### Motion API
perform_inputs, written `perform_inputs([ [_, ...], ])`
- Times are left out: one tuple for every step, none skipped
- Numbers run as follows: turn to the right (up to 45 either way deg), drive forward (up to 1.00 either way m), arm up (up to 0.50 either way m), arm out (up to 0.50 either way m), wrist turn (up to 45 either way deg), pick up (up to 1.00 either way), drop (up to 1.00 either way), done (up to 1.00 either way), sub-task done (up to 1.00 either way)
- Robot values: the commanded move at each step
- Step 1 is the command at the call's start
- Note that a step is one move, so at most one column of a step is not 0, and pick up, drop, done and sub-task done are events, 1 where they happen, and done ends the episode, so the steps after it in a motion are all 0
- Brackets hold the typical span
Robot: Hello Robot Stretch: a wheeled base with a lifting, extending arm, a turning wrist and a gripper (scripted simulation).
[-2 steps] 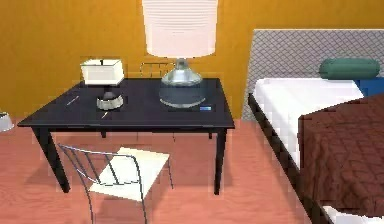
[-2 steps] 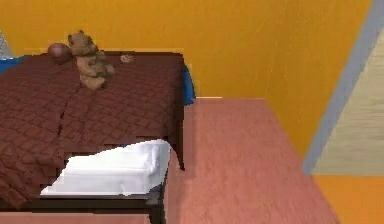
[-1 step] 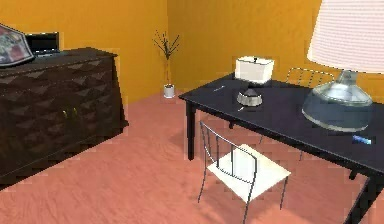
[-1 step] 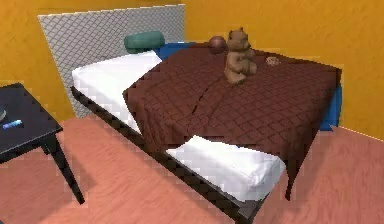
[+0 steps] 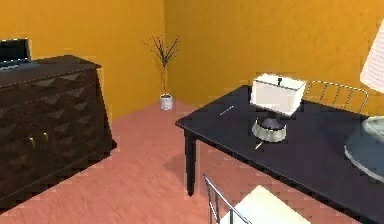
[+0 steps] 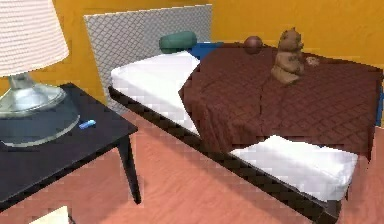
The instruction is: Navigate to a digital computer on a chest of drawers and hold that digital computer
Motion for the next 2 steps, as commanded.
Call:
perform_inputs([
  [-36.0,0.0,0.0,0.0,0.0,0.0,0.0,0.0,0.0],
  [0.0,0.75,0.0,0.0,0.0,0.0,0.0,0.0,0.0],
])
